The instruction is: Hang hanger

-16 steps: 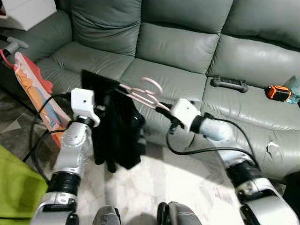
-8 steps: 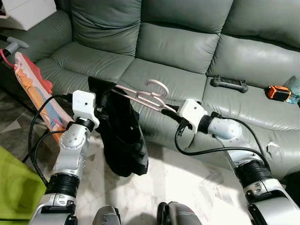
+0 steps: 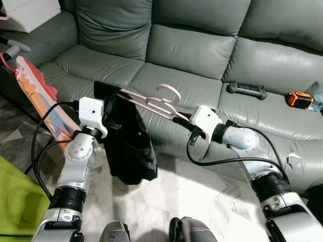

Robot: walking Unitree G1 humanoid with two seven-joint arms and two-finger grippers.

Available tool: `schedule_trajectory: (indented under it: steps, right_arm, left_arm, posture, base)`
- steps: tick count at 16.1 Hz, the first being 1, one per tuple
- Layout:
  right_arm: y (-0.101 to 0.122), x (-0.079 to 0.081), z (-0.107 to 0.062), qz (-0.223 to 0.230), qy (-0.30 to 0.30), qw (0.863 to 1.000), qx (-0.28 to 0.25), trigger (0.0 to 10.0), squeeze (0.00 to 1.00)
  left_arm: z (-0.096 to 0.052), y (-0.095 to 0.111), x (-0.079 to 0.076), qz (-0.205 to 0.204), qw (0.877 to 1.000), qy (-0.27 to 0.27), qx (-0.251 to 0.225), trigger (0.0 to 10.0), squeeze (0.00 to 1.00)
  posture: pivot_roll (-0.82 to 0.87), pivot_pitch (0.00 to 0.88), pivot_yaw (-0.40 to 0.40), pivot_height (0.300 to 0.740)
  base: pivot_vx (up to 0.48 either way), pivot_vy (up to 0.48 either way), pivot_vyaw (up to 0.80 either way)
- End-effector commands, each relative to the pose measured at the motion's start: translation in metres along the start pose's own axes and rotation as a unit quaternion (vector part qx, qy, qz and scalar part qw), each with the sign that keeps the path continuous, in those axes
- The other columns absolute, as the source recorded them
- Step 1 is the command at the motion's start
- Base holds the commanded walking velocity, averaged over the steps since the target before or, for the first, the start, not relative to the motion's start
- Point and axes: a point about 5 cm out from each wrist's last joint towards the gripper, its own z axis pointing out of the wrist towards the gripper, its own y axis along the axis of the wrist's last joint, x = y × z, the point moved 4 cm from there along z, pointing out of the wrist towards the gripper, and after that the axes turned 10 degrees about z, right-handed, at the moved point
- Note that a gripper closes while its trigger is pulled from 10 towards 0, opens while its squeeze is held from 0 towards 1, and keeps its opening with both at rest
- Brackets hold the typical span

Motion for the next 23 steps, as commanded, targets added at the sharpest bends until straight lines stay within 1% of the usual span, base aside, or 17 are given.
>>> schedule_trajectory:
  steps: [1,4,5,9,10,11,12,13,14,15,16,17,18,20,21,22,23]
  right_arm:
    - [0.011,-0.011,-0.001,0.022,-0.033,0.999,-0.03,10.0,0.0]
    - [0.001,-0.014,-0.001,0.079,-0.061,0.995,-0.024,10.0,0.0]
    - [0.0,-0.014,-0.001,0.089,-0.066,0.994,-0.026,10.0,0.0]
    - [0.004,-0.019,0.0,0.091,-0.072,0.993,-0.026,10.0,0.0]
    - [0.003,-0.022,-0.001,0.102,-0.078,0.991,-0.024,10.0,0.0]
    - [0.0,-0.025,-0.001,0.129,-0.091,0.987,-0.021,10.0,0.0]
    - [-0.004,-0.03,0.001,0.193,-0.12,0.974,-0.023,10.0,0.0]
    - [-0.005,-0.031,0.002,0.217,-0.13,0.967,-0.025,10.0,0.0]
    - [-0.01,-0.03,0.004,0.261,-0.138,0.955,-0.023,10.0,0.0]
    - [-0.012,-0.03,0.005,0.28,-0.144,0.949,-0.023,10.0,0.0]
    - [-0.015,-0.03,0.007,0.31,-0.154,0.938,-0.022,10.0,0.0]
    - [-0.018,-0.031,0.009,0.331,-0.165,0.929,-0.017,10.0,0.0]
    - [-0.021,-0.035,0.013,0.39,-0.181,0.903,-0.012,10.0,0.0]
    - [-0.021,-0.036,0.018,0.418,-0.191,0.888,-0.001,10.0,0.0]
    - [-0.02,-0.038,0.02,0.421,-0.196,0.886,0.001,10.0,0.0]
    - [-0.013,-0.038,0.025,0.42,-0.193,0.887,-0.005,10.0,0.0]
    - [-0.008,-0.039,0.029,0.413,-0.189,0.891,-0.01,10.0,0.0]
  left_arm:
    - [0.003,0.011,0.003,0.0,1.0,0.006,-0.019,0.0,0.0]
    - [0.003,0.012,0.003,-0.001,1.0,0.007,-0.022,0.0,0.0]
    - [0.002,0.011,0.004,-0.001,1.0,0.008,-0.021,0.0,0.0]
    - [0.003,0.012,0.003,-0.004,1.0,0.008,-0.022,0.0,0.0]
    - [0.004,0.014,0.003,-0.005,1.0,0.007,-0.026,0.0,0.0]
    - [0.003,0.016,0.001,-0.007,0.999,0.005,-0.031,0.0,0.0]
    - [0.001,0.023,-0.003,-0.018,0.999,-0.01,-0.047,0.0,0.0]
    - [0.001,0.025,-0.004,-0.021,0.998,-0.015,-0.052,0.0,0.0]
    - [-0.001,0.03,-0.007,-0.039,0.997,-0.031,-0.061,0.0,0.0]
    - [-0.002,0.032,-0.009,-0.046,0.996,-0.04,-0.063,0.0,0.0]
    - [-0.005,0.036,-0.015,-0.057,0.994,-0.061,-0.069,0.0,0.0]
    - [-0.006,0.038,-0.023,-0.063,0.992,-0.085,-0.07,0.0,0.0]
    - [-0.012,0.038,-0.046,-0.063,0.984,-0.153,-0.063,0.0,0.0]
    - [-0.017,0.038,-0.06,-0.061,0.977,-0.193,-0.064,0.0,0.0]
    - [-0.018,0.04,-0.065,-0.065,0.974,-0.205,-0.064,0.0,0.0]
    - [-0.021,0.042,-0.075,-0.058,0.97,-0.228,-0.067,0.2,0.0]
    - [-0.022,0.044,-0.079,-0.052,0.968,-0.237,-0.07,0.2,0.0]
  posture:
    - [-0.06,0.111,-0.017,0.74]
    - [-0.06,0.111,-0.019,0.74]
    - [-0.06,0.111,-0.019,0.74]
    - [-0.07,0.108,-0.017,0.74]
    - [-0.07,0.107,-0.02,0.74]
    - [-0.07,0.107,-0.02,0.74]
    - [-0.07,0.107,-0.02,0.74]
    - [-0.06,0.104,-0.022,0.74]
    - [-0.06,0.104,-0.023,0.74]
    - [-0.06,0.104,-0.023,0.74]
    - [-0.06,0.104,-0.023,0.74]
    - [-0.05,0.102,-0.023,0.74]
    - [-0.05,0.101,-0.02,0.74]
    - [-0.05,0.101,-0.019,0.74]
    - [-0.05,0.101,-0.019,0.74]
    - [-0.05,0.101,-0.019,0.74]
    - [-0.05,0.101,-0.019,0.74]
  base:
    - [0.0,0.0,0.0]
    - [0.0,0.0,0.0]
    - [0.0,0.0,0.0]
    - [0.0,0.0,0.0]
    - [0.0,0.0,0.0]
    - [0.0,0.0,0.0]
    - [0.0,0.0,0.0]
    - [0.0,0.0,0.0]
    - [0.0,0.0,0.0]
    - [0.0,0.0,0.0]
    - [0.0,0.0,0.0]
    - [0.0,0.0,0.0]
    - [0.0,0.0,0.0]
    - [0.0,0.0,0.0]
    - [0.0,0.0,0.0]
    - [0.0,0.0,0.0]
    - [0.0,0.0,0.0]
